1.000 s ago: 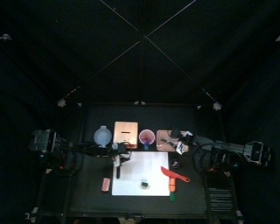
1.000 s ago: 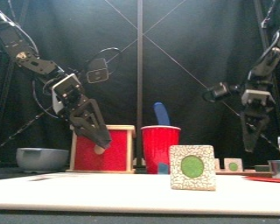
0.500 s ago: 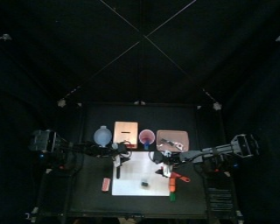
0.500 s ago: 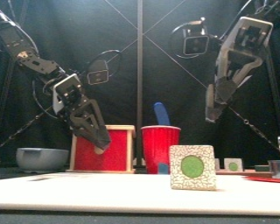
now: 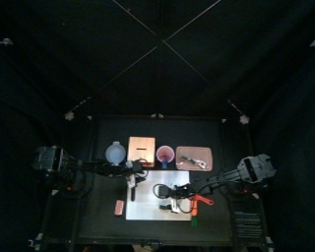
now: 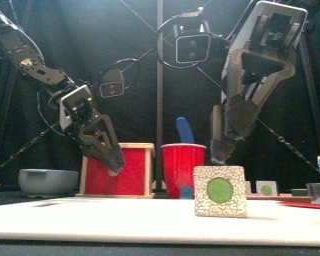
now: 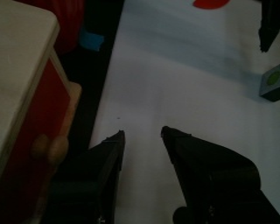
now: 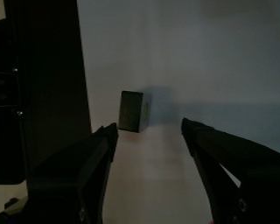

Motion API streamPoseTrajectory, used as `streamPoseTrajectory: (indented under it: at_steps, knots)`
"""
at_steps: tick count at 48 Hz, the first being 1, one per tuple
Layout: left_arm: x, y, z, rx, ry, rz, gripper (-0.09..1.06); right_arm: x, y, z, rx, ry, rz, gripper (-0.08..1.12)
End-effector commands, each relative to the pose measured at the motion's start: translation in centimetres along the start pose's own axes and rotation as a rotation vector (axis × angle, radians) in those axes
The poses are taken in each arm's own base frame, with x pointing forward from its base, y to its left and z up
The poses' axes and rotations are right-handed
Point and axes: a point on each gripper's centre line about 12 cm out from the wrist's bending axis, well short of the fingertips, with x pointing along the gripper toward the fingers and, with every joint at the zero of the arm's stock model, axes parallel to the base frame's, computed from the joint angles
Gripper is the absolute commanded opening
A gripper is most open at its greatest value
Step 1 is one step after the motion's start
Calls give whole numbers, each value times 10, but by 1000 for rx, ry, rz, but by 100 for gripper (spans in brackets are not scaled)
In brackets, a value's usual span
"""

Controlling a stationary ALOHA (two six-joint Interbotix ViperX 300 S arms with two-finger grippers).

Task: Place sushi on board then cut the sushi with the knife then place the pieces on the plate
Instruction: Place the 4 sushi pieces on the plate

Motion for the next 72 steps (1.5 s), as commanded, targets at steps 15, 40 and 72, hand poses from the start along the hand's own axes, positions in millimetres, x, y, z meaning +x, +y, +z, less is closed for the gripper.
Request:
streamPoseTrajectory:
  at_steps: [15,40,72]
  knots:
    - [-1,-2,9,2,-26,-4,79,21,16,11,-16,0,20,91]
    - [0,-2,11,1,-30,-5,79,15,11,11,-43,-8,7,59]
    - [0,-1,13,2,-35,-4,79,-149,-160,-36,211,-98,-361,59]
